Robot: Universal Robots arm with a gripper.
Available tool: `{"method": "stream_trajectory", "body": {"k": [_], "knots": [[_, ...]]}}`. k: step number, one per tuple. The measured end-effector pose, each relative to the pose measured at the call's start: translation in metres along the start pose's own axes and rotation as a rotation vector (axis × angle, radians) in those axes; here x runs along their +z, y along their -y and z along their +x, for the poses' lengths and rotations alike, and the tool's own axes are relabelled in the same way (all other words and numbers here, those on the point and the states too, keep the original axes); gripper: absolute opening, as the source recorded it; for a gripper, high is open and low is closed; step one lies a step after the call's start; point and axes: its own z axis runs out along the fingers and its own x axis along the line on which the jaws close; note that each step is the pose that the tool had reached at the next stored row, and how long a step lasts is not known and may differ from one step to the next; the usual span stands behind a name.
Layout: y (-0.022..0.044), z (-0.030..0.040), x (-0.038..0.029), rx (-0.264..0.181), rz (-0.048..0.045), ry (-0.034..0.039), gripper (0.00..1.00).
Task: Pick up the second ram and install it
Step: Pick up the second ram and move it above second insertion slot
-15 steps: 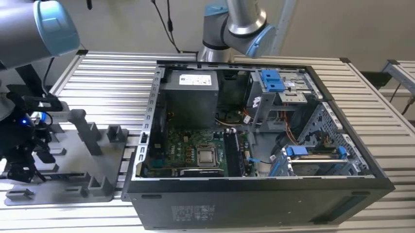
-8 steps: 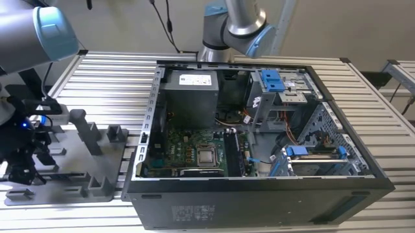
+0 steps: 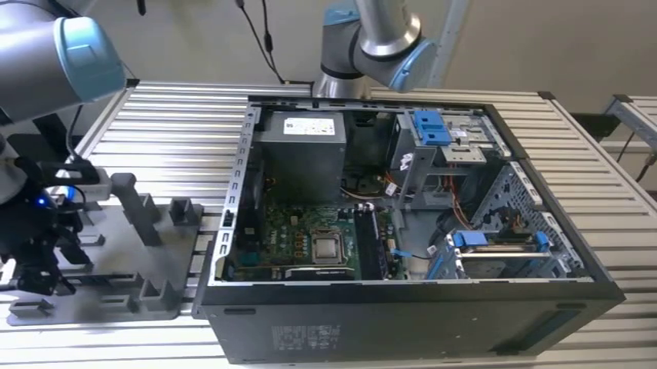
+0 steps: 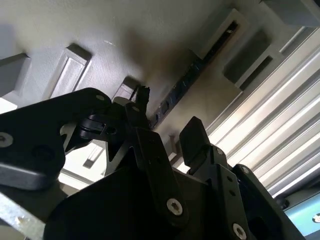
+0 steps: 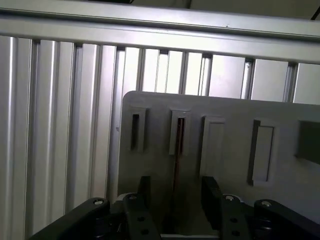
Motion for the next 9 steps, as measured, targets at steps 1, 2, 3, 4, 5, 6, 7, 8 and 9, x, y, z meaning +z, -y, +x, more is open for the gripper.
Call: {"method": "stream_trajectory", "body": {"k": [1, 2, 3, 4, 5, 6, 7, 8, 9], "knots": [[0.0000, 0.0000, 0.0008, -0.001, 0.0005, 0.0000, 0.54], [0.0000, 0.0000, 0.0017, -0.002, 0.0007, 0.0001, 0.54], [0.0000, 0.0000, 0.0023, -0.002, 0.0006, -0.0001, 0.54], [-0.0001, 0.0000, 0.0027, -0.002, 0.0006, -0.0004, 0.54], [-0.0001, 0.0000, 0.0033, -0.002, 0.0008, -0.0005, 0.54], [-0.0001, 0.0000, 0.0035, -0.002, 0.0007, -0.0010, 0.54], [-0.0001, 0.0000, 0.0038, -0.002, 0.0008, -0.0012, 0.54], [-0.0001, 0.0000, 0.0043, -0.002, 0.0012, -0.0012, 0.54], [-0.0001, 0.0000, 0.0047, -0.002, 0.0015, -0.0013, 0.54]]}}
